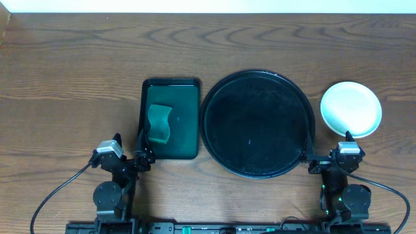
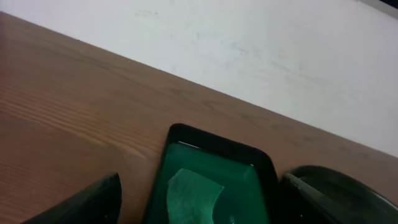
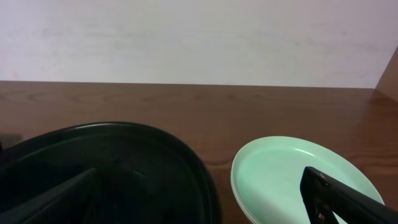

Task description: Clean dirty plates on tray and stack at the side

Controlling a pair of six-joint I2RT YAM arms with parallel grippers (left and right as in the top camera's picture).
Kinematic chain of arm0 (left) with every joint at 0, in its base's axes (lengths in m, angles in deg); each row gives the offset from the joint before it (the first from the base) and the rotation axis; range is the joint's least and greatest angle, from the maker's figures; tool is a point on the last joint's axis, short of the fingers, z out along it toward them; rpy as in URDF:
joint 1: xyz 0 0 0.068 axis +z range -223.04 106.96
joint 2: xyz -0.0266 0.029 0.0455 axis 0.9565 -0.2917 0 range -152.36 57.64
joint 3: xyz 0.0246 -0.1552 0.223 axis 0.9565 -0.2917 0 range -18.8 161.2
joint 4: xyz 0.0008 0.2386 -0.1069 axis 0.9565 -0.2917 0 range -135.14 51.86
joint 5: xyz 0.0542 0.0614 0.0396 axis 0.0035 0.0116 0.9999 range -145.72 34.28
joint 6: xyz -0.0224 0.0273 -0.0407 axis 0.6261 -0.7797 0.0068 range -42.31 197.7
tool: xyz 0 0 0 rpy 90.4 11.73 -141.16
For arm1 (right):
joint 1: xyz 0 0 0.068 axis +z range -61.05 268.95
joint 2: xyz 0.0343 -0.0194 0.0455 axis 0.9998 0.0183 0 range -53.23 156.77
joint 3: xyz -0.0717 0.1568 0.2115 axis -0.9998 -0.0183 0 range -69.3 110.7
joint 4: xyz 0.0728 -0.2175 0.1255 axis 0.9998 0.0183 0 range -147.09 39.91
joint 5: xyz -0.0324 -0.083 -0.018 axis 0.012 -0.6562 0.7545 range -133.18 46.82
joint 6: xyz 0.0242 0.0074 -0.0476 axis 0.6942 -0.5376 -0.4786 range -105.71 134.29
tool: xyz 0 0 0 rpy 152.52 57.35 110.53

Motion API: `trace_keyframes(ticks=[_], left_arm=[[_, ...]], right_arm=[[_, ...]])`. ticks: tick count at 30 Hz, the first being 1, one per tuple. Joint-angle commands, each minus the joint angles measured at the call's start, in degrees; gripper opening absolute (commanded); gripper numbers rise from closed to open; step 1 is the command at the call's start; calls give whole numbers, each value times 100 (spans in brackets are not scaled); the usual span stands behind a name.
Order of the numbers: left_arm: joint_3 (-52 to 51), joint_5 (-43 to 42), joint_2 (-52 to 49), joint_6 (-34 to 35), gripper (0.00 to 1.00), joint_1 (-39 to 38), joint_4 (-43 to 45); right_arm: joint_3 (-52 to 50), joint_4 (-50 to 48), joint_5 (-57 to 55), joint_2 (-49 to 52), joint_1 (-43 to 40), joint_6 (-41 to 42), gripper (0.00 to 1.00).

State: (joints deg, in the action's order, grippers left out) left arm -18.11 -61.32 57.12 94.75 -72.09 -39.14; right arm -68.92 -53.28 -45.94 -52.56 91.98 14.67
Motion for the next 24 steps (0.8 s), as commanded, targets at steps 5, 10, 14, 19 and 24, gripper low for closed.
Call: trace_keyframes(ticks=[5,10,14,19,24], left_arm=[[-46,-76,42,-485,80,-17,-262],[-46,-81,42,-879,80,-17,-262],[-46,-136,42,-1381,81,-17,-260],[-46,-131,42,-1381,80,-17,-260],[-46,-120,42,-1381,80,-17,-260]], right_arm=[[-9,22,0,-39,-42,-2,99],[-9,22,0,-37,-42,-4,99],[-9,22,0,-39,-42,-4,99],[-9,22,0,-39,-42,-2,99],[-9,22,0,-39,-42,-2,99]])
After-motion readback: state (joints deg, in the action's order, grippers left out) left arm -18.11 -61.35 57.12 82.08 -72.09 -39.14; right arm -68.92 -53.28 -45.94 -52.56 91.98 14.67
